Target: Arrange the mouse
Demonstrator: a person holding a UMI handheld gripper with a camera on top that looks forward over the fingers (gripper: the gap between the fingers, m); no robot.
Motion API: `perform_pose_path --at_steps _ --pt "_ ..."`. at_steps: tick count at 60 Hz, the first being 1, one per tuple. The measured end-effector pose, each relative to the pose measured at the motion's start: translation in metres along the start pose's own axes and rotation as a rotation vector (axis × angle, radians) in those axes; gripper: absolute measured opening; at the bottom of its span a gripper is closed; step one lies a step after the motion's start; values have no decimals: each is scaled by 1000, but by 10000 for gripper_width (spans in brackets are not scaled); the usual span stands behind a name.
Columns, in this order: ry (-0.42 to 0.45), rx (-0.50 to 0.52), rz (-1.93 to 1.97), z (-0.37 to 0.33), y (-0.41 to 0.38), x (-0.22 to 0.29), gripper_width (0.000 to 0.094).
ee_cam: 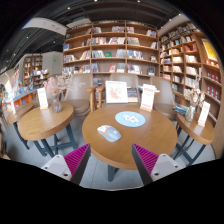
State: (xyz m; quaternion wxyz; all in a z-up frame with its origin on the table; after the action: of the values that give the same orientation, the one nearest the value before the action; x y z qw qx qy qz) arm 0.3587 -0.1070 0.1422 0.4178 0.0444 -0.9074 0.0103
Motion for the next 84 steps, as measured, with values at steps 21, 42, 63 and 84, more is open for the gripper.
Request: perform_pose_path --at_steps 21,42,63,84 --pt "-17 -6 -15 32 -4 -4 856" --pt "-47 -43 -8 111 3 7 853" --pt "-115 -74 -6 183 5 31 852" --pt "-176 -65 12 234 7 58 849"
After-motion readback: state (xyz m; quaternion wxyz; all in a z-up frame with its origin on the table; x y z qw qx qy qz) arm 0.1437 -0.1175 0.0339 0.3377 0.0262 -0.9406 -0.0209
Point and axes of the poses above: the point between the fingertips, and its own axes, seen from behind it with the camera up: y to the right, x up, z forward, the way the camera looks, the point moved 7 cm from there along -z, backward, against the way the camera looks, and after that the axes turned 15 degrees about -y, right-handed, at the moved point
